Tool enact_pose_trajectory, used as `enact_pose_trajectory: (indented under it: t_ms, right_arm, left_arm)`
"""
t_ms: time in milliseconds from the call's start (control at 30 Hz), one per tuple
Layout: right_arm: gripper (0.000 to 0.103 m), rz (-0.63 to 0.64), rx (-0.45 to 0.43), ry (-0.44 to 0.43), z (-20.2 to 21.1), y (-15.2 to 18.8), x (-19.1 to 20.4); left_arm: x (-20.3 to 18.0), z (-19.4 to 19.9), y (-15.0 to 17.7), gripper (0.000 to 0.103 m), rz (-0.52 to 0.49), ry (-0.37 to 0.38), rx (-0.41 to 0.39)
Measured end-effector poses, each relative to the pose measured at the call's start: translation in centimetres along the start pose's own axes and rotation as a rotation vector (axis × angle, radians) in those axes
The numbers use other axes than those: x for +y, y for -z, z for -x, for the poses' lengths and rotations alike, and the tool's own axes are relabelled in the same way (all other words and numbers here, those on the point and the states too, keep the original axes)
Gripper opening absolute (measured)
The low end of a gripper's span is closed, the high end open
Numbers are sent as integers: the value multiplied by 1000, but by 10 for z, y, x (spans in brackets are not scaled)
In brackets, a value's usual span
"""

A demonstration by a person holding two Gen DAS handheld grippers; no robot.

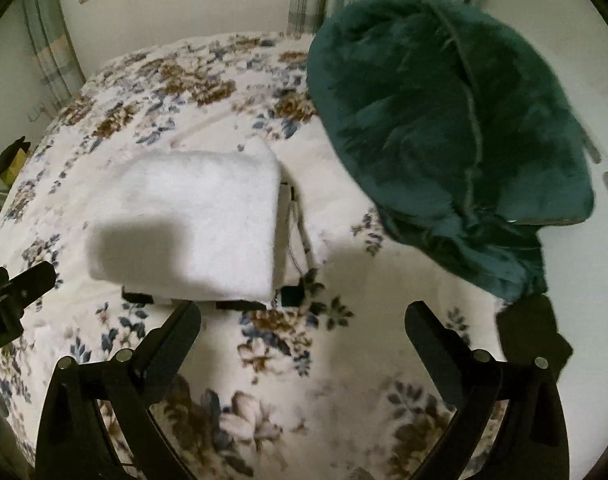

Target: Fold small clothes

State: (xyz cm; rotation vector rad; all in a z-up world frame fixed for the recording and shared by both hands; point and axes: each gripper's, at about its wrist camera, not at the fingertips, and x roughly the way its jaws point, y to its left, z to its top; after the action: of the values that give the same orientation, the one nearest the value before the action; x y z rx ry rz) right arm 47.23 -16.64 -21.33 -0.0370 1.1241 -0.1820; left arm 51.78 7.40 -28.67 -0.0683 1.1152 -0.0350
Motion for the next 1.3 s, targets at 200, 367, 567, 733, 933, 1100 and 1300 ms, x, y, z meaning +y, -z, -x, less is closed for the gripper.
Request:
enact_pose_trajectory:
  t_ms: [200, 367, 567, 733, 933, 1100, 1300]
  right_arm:
    - [103, 4, -107, 27, 110, 23, -18]
    - [103, -14, -210, 25, 214, 43, -35]
    - [103, -23, -308, 5, 324, 78, -49]
    - [103, -26, -370, -11, 399, 111, -59]
    - [103, -34, -443, -41, 472, 146, -71]
    - [103, -26, -485, -58, 513, 168, -79]
    - [103, -19, -498, -69, 531, 177, -86]
  left_arm:
    - [-17, 99, 26, 102, -52, -26, -91]
    - [-24, 175, 49, 102, -81, -24, -155]
    - [-23, 257, 76, 102, -74, -23, -227]
    - [-23, 313, 101, 102, -57, -32, -280]
    - [-23, 362, 128, 102, -40, -40, -338]
    - [-24, 390, 143, 102, -31, -43, -384]
    - [-28, 406, 154, 102, -32, -55, -416]
